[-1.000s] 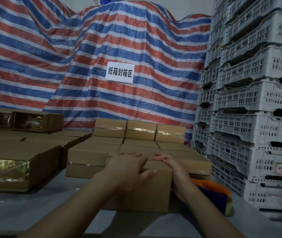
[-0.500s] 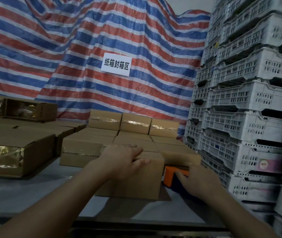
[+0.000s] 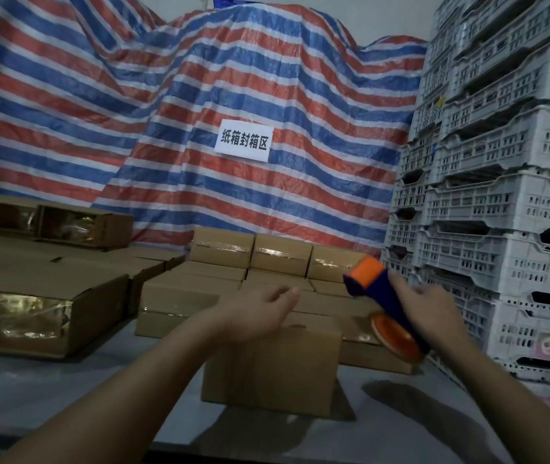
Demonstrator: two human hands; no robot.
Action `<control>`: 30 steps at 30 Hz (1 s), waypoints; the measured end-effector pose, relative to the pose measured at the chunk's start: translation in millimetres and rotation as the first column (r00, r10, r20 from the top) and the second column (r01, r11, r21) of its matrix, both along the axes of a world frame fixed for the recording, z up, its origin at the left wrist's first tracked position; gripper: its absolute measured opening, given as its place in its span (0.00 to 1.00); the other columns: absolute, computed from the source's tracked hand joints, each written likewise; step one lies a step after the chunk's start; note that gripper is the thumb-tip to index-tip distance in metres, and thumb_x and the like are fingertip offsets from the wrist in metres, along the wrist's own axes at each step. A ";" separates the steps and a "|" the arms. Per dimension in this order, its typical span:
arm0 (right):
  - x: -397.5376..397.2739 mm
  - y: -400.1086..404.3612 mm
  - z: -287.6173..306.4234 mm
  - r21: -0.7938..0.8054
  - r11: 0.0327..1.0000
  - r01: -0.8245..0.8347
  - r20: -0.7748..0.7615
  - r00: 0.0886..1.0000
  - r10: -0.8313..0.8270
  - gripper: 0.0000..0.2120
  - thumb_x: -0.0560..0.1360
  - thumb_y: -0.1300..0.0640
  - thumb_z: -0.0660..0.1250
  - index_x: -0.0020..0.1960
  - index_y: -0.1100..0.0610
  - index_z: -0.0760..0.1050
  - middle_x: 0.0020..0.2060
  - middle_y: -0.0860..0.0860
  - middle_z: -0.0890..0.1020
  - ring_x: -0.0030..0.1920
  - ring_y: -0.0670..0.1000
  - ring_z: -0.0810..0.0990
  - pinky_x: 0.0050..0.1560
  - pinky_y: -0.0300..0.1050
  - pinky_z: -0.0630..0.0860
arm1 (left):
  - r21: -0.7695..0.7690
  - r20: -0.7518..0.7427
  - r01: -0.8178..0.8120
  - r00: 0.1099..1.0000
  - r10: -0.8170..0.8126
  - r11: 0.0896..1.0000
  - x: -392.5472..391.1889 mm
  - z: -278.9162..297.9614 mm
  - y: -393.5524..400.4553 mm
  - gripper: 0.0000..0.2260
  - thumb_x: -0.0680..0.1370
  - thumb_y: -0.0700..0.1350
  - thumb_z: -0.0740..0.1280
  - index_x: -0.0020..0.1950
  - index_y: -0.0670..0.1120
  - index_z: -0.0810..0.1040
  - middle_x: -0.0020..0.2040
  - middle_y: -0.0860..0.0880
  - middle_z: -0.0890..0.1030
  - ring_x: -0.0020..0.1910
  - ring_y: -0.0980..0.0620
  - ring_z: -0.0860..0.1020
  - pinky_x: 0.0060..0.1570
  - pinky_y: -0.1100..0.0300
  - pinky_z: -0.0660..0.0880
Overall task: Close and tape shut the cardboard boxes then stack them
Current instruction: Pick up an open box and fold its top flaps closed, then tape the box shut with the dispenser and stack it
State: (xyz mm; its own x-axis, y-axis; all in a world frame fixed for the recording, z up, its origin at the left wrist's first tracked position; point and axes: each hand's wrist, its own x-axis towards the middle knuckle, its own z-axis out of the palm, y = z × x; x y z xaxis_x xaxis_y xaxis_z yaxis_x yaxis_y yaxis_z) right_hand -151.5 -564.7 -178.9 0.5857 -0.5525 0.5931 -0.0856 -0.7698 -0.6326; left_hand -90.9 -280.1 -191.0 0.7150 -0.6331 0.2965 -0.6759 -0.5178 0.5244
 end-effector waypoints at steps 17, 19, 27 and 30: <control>68.4 98.2 82.7 0.145 0.765 -0.628 -0.354 0.689 0.632 0.23 0.77 0.32 0.61 0.46 0.50 0.80 0.32 0.48 0.84 0.29 0.44 0.80 0.37 0.40 0.75 | -0.674 -0.625 -0.287 0.712 -0.319 0.681 19.8 27.9 26.9 0.27 0.84 0.59 0.51 0.51 0.39 0.79 0.49 0.42 0.85 0.50 0.48 0.82 0.58 0.56 0.70; 69.6 101.5 82.5 0.123 0.775 -0.619 -0.378 0.693 0.614 0.23 0.77 0.32 0.61 0.48 0.51 0.80 0.33 0.48 0.84 0.30 0.44 0.80 0.40 0.41 0.74 | -0.684 -0.640 -0.314 0.692 -0.334 0.659 19.7 28.4 27.1 0.22 0.84 0.57 0.55 0.52 0.40 0.78 0.49 0.44 0.85 0.47 0.49 0.82 0.44 0.59 0.74; 71.7 99.5 81.1 0.143 0.758 -0.637 -0.356 0.682 0.640 0.28 0.73 0.29 0.61 0.53 0.53 0.81 0.39 0.53 0.87 0.35 0.48 0.83 0.45 0.45 0.77 | -0.699 -0.689 -0.375 0.581 -0.433 0.609 23.3 30.3 30.6 0.13 0.83 0.47 0.59 0.56 0.38 0.74 0.52 0.47 0.84 0.44 0.52 0.85 0.74 0.52 0.55; 71.0 98.6 80.4 0.142 0.754 -0.642 -0.355 0.678 0.644 0.26 0.75 0.31 0.60 0.50 0.53 0.82 0.37 0.51 0.86 0.33 0.47 0.82 0.44 0.44 0.76 | -0.684 -0.708 -0.390 0.560 -0.431 0.616 25.3 31.5 28.8 0.12 0.83 0.45 0.59 0.52 0.37 0.76 0.41 0.48 0.81 0.45 0.52 0.85 0.76 0.53 0.53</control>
